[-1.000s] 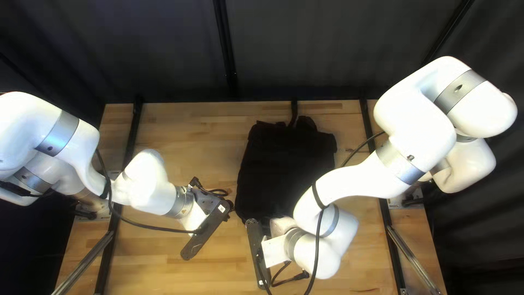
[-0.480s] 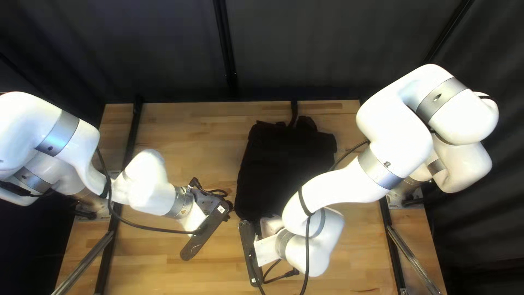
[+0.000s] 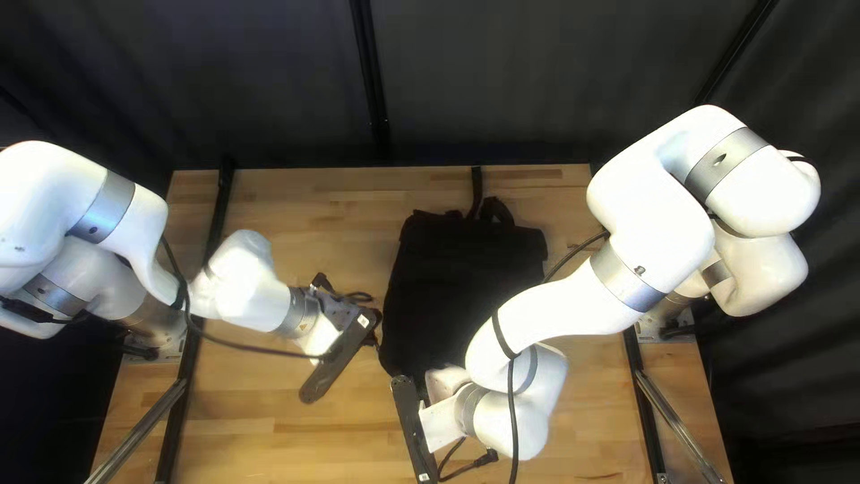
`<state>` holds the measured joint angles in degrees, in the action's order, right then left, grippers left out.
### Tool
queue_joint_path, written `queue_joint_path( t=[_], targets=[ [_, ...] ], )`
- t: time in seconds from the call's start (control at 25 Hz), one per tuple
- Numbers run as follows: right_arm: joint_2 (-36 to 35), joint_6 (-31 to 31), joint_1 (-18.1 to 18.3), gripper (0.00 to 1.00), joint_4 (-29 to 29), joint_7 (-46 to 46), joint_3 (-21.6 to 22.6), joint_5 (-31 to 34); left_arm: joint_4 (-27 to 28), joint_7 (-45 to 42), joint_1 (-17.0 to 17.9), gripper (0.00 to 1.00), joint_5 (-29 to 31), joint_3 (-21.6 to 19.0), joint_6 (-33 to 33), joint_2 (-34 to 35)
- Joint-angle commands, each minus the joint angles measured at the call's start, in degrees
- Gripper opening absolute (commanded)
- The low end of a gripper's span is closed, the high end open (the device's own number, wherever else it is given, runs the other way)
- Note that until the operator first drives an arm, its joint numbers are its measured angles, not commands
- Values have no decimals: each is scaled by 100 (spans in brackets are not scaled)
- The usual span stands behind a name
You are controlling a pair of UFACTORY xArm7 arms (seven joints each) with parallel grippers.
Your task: Remove a lunch box from a kids backpack
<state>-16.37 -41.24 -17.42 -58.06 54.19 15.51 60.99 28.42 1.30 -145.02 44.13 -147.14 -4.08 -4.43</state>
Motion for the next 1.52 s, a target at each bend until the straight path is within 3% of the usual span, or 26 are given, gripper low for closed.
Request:
queue_joint_path(
  t=[0.04, 0.24, 0.68, 1.04, 1.2, 1.24, 1.28, 1.32, 1.36, 1.4, 1.52],
  targets=[
    [5, 133, -11, 0, 38, 4, 23, 64, -133, 644, 132, 0, -545, 333, 6, -166],
    [2, 290, 1, 0, 87, -28, 37, 108, -186, 1325, 345, 0, -1150, 711, 114, -154],
    [-47, 542, 54, 0, 65, -160, 37, 171, -131, 1954, 610, 0, -1724, 1099, 50, -194],
    [-27, 605, 96, 0, 100, -220, 29, 159, -46, 1771, 566, 0, -1622, 975, -107, -211],
    [6, 613, 117, 0, 137, -259, 23, 147, 46, 1202, 398, 0, -1240, 612, -423, -340],
    [12, 616, 123, 0, 146, -265, 21, 145, 54, 942, 309, 71, -1054, 465, -505, -385],
    [33, 627, 144, 0, 164, -288, 14, 128, 62, 667, 225, 100, -867, 303, -611, -445],
    [40, 626, 152, 2, 169, -294, 12, 117, 70, 487, 177, 100, -748, 206, -679, -473],
    [53, 627, 159, 75, 175, -307, 13, 103, 76, 361, 166, 100, -684, 118, -784, -531],
    [87, 630, 174, 98, 196, -350, 19, 67, 94, 148, 155, 100, -587, -42, -994, -644],
    [211, 546, 204, 100, 190, -607, 70, -141, 138, -273, 176, 100, -458, -401, -1486, -885]
  ],
)
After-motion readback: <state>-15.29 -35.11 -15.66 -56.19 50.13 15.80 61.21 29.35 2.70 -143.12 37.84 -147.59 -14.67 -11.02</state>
